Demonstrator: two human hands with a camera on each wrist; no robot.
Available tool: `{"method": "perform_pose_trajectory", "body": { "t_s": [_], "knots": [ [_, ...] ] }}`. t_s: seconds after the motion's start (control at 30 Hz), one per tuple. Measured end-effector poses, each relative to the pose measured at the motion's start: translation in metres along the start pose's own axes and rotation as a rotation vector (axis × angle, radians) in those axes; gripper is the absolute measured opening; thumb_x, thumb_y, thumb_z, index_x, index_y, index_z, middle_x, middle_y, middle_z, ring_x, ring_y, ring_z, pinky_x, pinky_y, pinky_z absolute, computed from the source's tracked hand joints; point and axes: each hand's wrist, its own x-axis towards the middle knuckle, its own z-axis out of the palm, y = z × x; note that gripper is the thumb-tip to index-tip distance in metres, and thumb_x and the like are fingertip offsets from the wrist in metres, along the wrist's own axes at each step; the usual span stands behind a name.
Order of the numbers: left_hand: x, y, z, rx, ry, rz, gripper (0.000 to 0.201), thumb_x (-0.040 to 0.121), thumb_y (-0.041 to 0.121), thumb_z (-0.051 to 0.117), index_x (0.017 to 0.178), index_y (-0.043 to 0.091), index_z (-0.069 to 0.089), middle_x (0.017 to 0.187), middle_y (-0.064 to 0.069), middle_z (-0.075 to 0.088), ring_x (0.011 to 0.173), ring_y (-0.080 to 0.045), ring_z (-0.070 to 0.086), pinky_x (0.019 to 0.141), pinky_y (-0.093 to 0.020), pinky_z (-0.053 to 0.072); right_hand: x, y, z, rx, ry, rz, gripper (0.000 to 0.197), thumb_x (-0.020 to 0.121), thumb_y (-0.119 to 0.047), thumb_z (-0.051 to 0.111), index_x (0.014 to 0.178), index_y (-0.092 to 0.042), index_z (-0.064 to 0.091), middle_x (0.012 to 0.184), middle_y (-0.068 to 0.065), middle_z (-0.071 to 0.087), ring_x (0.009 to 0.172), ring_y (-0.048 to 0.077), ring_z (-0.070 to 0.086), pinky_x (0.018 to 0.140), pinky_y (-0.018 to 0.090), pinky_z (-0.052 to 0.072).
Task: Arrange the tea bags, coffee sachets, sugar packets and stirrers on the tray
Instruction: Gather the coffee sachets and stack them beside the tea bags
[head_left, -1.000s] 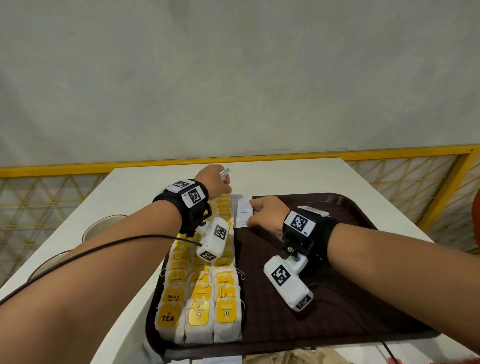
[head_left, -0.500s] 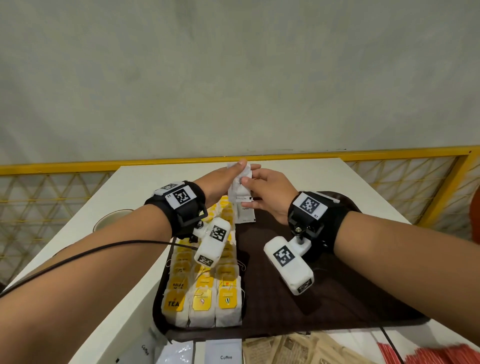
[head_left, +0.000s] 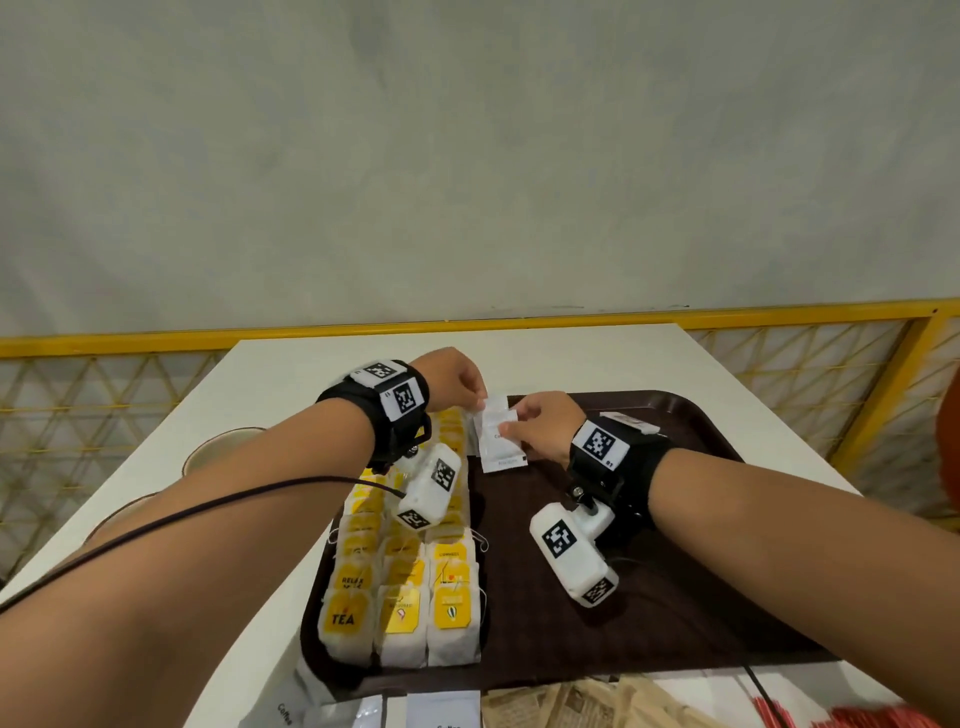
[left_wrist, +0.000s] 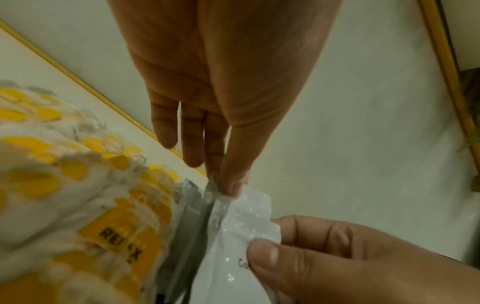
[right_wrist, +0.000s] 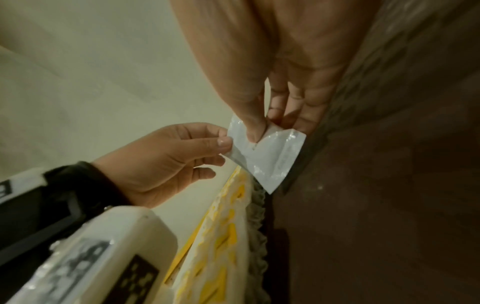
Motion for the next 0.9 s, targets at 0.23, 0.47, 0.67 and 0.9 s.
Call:
{"method": "perform_pose_trajectory", "body": {
  "t_s": [0.23,0.47,0.67,0.9],
  "knots": [
    [0.015,0.001,0.008,0.128,-0.087,-0.008,0.019,0.086,0.016,0.067,0.104,0.009,0.071,0.095,0.0,0.066,0.085,-0.01,0.054,0.077,-0.022,0.039,0.008,0.009,-0.004,-0.061,-0.032,0.04,0.018,0.078,-0.016,0.078,0.074,-0.018,0.06,0.071,0.004,0.066,0.064,0.018,0.063,0.073,0.037,0.059],
    [0.023,0.0,0.015,0.2,-0.072,-0.01,0.009,0.079,0.017,0.074,0.088,0.016,0.073,0.085,0.005,0.062,0.084,-0.012,0.056,0.075,-0.024,0.044,0.013,0.01,-0.002,-0.025,0.018,0.054,0.026,0.071,-0.012,0.083,0.075,-0.017,0.058,0.071,0.005,0.063,0.07,0.023,0.067,0.077,0.041,0.059],
    [0.02,-0.004,0.016,0.114,-0.022,-0.011,0.008,0.08,0.017,0.072,0.087,0.015,0.074,0.084,0.004,0.065,0.081,-0.011,0.058,0.073,-0.024,0.045,0.014,0.008,0.002,-0.023,0.028,0.039,0.026,0.074,-0.012,0.08,0.074,-0.016,0.055,0.068,0.005,0.063,0.069,0.026,0.067,0.078,0.046,0.058],
    [0.012,-0.018,-0.004,-0.006,0.199,-0.048,0.01,0.089,0.017,0.062,0.093,0.016,0.071,0.086,0.005,0.056,0.082,-0.011,0.051,0.072,-0.023,0.038,0.005,0.008,-0.003,-0.02,0.02,0.012,0.026,0.077,-0.013,0.077,0.061,-0.013,0.056,0.07,0.01,0.064,0.066,0.022,0.063,0.081,0.042,0.058]
  ]
}}
